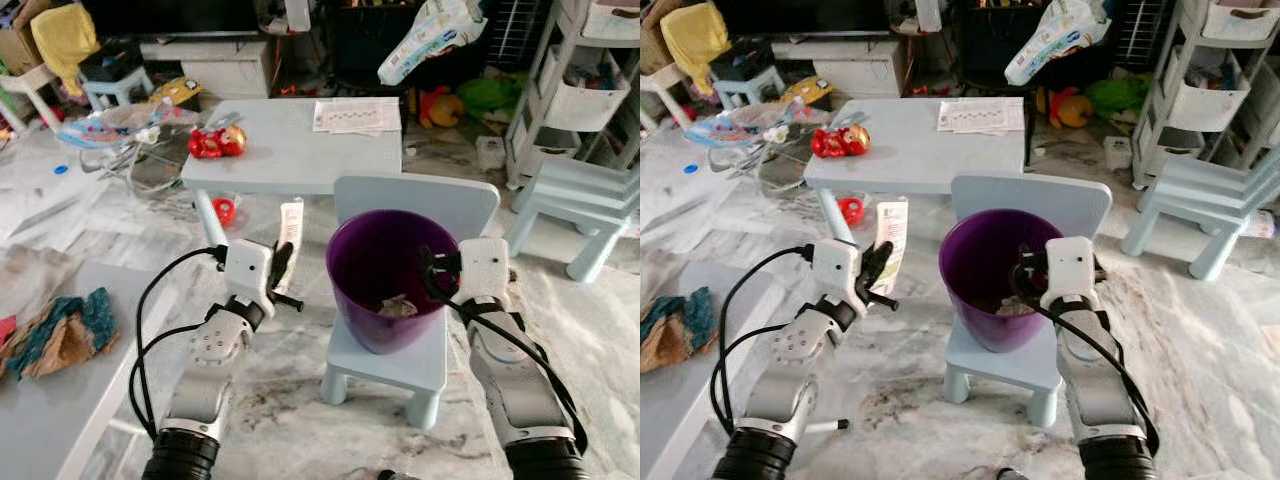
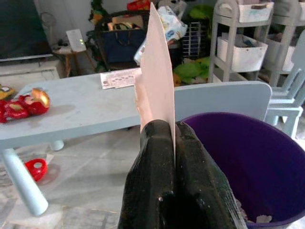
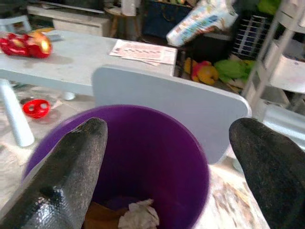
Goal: Picking trash to rubbish bin
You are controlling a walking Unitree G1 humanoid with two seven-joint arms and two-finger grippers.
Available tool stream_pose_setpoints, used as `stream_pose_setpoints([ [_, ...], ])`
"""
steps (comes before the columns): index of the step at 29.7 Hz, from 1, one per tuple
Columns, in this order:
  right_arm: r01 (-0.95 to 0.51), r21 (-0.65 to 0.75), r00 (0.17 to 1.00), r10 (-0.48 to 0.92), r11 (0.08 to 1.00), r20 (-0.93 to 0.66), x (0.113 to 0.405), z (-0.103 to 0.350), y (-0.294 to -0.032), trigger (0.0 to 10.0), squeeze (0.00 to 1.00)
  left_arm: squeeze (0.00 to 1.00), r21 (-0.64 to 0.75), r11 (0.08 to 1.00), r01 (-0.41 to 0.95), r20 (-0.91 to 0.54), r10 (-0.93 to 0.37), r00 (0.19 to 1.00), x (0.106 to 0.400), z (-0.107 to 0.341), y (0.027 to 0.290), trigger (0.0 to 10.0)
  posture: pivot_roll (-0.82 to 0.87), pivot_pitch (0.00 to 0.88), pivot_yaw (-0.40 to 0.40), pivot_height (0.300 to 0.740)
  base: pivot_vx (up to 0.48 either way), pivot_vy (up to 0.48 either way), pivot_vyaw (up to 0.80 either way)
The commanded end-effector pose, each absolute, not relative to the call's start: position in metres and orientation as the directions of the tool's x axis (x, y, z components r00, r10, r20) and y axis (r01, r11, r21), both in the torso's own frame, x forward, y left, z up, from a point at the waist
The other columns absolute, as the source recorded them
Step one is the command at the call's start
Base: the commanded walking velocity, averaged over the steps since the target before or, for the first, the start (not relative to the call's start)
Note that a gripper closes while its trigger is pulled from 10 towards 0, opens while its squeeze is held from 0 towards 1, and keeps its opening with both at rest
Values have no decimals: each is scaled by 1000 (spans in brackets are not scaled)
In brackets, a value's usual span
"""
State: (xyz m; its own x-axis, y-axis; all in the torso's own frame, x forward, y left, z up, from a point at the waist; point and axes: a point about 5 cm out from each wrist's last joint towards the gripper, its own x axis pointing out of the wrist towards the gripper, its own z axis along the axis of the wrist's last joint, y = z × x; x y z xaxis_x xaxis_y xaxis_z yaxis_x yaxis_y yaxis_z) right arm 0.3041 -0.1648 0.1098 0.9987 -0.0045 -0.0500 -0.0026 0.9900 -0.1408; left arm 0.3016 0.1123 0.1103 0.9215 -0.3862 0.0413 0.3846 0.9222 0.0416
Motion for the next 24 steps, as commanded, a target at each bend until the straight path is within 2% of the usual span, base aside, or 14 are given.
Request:
stream_pose_setpoints([
  [1, -10, -132, 999, 3, 991, -49, 305, 110, -162, 10000, 0, 0, 50, 923, 382, 53, -384, 922, 301, 112, 116, 10000, -76, 53, 79, 740, 259, 0, 0],
  [17, -11, -135, 998, 3, 991, -61, 305, 109, -164, 10000, 0, 0, 38, 927, 372, 35, -374, 927, 300, 109, 114, 10000, -80, 56, 74, 740, 0, 0, 0],
  [24, -6, -130, 998, -3, 992, -67, 305, 108, -165, 10000, 0, 0, 32, 930, 367, 31, -368, 929, 300, 108, 115, 10000, -82, 57, 73, 740, 0, -427, 0],
])
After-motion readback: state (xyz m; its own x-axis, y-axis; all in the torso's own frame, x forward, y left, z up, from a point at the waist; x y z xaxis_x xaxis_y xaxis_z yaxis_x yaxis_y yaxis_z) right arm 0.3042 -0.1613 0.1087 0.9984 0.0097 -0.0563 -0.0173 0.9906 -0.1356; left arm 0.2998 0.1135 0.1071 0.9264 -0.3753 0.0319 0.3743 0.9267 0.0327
